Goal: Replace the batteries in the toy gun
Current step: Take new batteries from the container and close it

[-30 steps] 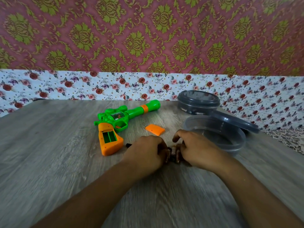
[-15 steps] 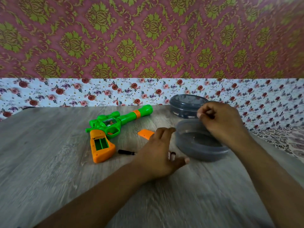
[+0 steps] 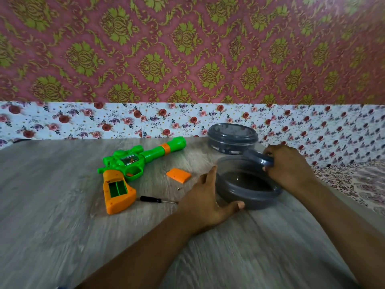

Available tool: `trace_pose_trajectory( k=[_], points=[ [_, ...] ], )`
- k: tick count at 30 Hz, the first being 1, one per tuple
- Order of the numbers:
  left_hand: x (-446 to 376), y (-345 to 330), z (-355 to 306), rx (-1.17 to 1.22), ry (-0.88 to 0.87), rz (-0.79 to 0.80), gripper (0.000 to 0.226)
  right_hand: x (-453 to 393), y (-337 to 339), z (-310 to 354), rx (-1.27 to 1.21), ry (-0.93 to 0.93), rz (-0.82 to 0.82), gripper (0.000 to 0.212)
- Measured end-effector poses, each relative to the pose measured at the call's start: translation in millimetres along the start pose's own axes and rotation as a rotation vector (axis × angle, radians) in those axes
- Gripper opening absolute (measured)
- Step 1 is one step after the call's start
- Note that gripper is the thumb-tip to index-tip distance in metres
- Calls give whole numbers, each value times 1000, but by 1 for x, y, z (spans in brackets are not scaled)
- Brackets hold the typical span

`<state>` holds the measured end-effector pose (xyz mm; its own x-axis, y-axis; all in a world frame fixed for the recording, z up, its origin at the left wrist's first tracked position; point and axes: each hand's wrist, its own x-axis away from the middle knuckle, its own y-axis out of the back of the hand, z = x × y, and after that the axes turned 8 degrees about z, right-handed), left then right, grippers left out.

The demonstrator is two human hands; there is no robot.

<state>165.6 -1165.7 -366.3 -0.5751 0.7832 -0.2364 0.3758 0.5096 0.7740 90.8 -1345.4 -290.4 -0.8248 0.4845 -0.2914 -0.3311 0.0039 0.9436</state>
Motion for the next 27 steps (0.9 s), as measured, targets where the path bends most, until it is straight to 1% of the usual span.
trace_pose_trajectory(
  k=[4, 9, 13, 17, 18, 19, 20, 22, 23, 24, 27],
  points=[
    [3, -3, 1, -32, 10, 4, 105, 24, 1, 19, 55, 189, -101, 28],
    [2, -5, 1, -17, -3, -11, 103, 51, -8, 37, 64, 341, -171, 33],
    [1, -5, 2, 12, -17, -22, 104, 56, -14, 41, 67, 419, -174, 30],
    [1, -6, 3, 23, -26, -35, 101, 51, -9, 33, -88, 474, -123, 28],
    [1, -6, 3, 28, -30, -42, 100, 50, -7, 31, -109, 477, -107, 33],
    [1, -7, 3, 39, -34, -50, 99, 47, -6, 29, -102, 472, -83, 43],
    [0, -7, 3, 55, -32, -57, 97, 44, -6, 27, -73, 453, -36, 58],
    [0, -6, 4, 71, -24, -58, 96, 38, -8, 24, 3, 403, 112, 94],
    [0, -6, 3, 65, -18, -49, 95, 36, -9, 23, 34, 398, 170, 105],
    [0, -5, 3, 63, -16, -46, 93, 33, -9, 23, 48, 409, 204, 108],
    [2, -4, 2, 74, -16, -55, 80, 29, -8, 24, 45, 460, 227, 94]
  ],
)
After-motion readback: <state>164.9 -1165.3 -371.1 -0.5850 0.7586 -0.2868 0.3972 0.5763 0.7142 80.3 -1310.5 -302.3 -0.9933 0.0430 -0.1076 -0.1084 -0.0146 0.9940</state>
